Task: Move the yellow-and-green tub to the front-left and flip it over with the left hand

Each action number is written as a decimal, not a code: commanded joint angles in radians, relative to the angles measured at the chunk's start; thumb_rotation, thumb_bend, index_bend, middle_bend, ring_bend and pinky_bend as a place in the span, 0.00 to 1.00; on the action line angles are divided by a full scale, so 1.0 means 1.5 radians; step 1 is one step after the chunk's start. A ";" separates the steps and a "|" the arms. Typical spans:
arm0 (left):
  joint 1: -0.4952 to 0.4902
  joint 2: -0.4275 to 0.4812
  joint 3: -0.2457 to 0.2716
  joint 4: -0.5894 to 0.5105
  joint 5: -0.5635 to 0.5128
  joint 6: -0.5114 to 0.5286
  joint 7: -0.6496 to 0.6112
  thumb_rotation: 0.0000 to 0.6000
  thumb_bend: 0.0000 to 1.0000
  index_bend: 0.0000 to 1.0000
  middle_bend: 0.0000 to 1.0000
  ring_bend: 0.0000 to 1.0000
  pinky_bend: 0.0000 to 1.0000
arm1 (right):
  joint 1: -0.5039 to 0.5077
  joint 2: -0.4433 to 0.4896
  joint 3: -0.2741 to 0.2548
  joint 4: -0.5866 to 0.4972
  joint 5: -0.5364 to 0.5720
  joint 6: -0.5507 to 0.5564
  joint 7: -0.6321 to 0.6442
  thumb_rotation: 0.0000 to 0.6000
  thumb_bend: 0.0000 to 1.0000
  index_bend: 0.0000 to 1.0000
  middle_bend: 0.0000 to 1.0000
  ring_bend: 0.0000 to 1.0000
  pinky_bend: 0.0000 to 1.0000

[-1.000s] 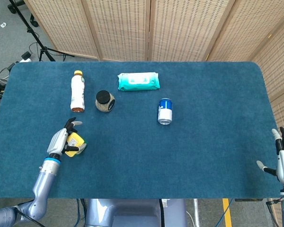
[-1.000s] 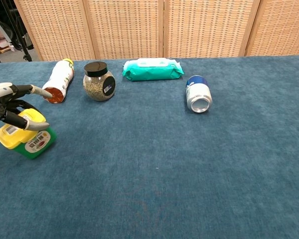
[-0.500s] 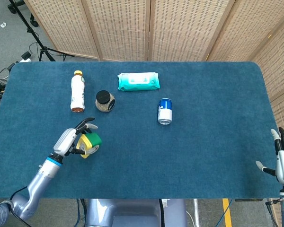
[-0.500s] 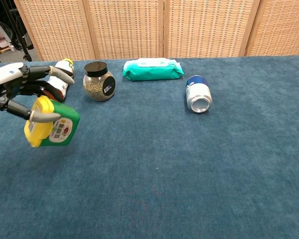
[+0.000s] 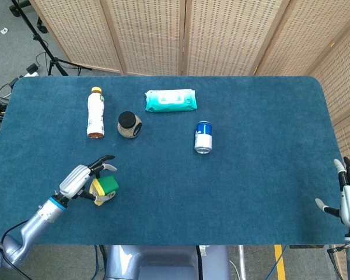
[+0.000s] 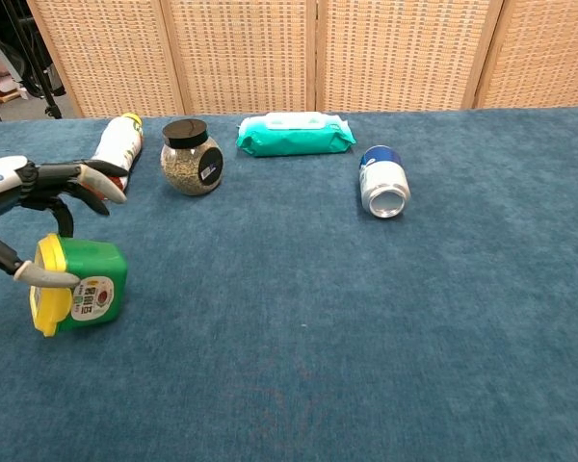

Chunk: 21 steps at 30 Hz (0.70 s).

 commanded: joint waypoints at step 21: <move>0.013 0.288 -0.005 -0.484 -0.226 -0.163 0.462 1.00 0.00 0.14 0.00 0.00 0.11 | -0.007 0.011 -0.005 -0.013 -0.017 0.013 0.014 1.00 0.00 0.07 0.00 0.00 0.00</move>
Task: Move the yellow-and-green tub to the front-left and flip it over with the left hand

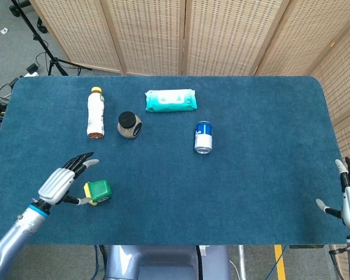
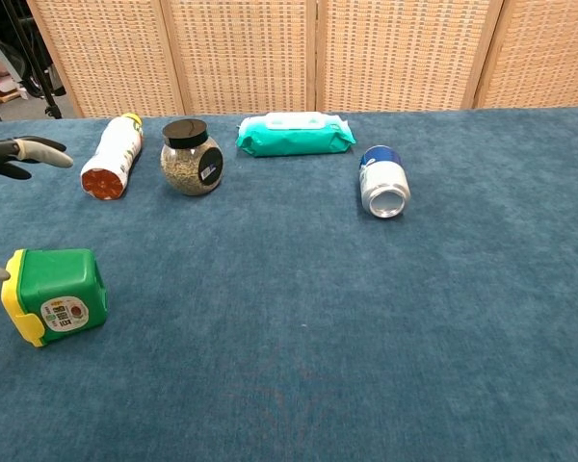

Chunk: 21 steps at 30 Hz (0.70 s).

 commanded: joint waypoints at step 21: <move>-0.122 -0.044 -0.073 -0.283 -0.581 -0.057 0.606 1.00 0.00 0.24 0.13 0.05 0.19 | -0.002 0.003 0.001 0.000 0.001 0.002 0.006 1.00 0.00 0.07 0.00 0.00 0.00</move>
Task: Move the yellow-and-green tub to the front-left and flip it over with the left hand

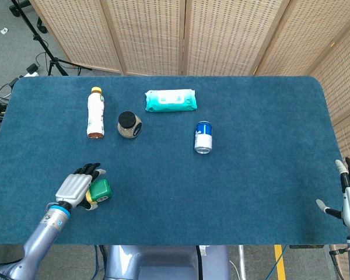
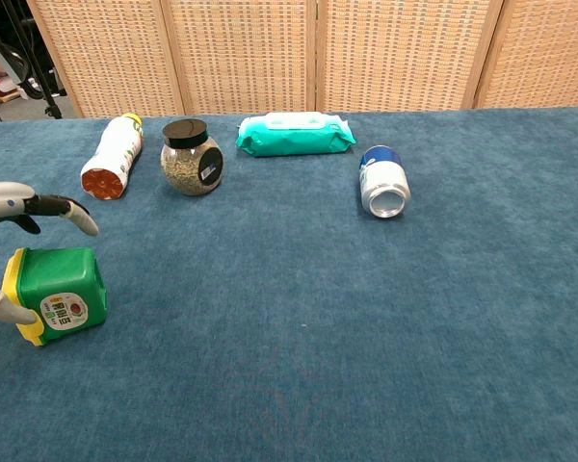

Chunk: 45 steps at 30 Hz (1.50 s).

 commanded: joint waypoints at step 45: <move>0.064 -0.112 -0.003 0.286 0.462 0.074 -0.641 1.00 0.27 0.60 0.48 0.36 0.48 | 0.001 0.000 0.000 0.001 0.001 -0.003 0.002 1.00 0.00 0.07 0.00 0.00 0.00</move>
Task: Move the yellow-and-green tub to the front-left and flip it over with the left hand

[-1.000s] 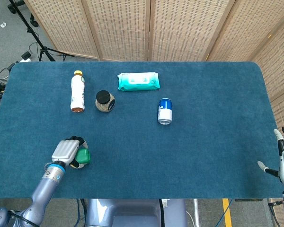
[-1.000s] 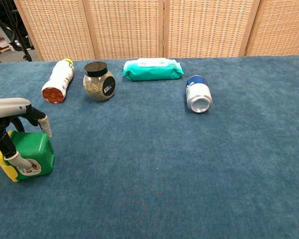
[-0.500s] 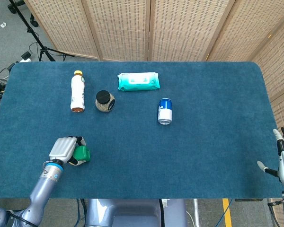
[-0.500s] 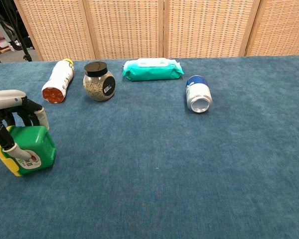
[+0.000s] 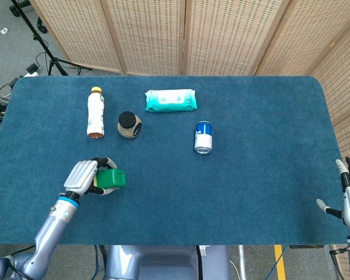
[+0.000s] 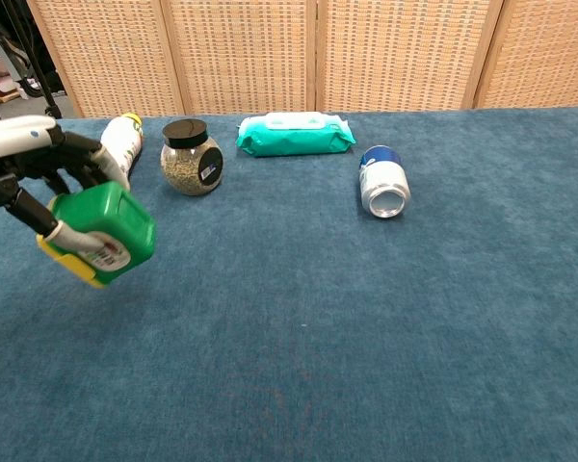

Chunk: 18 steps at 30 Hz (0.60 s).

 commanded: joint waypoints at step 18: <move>0.072 -0.210 0.093 0.619 0.408 0.140 -0.928 1.00 0.31 0.69 0.49 0.36 0.48 | 0.002 -0.003 -0.001 0.002 0.001 -0.002 -0.006 1.00 0.00 0.07 0.00 0.00 0.00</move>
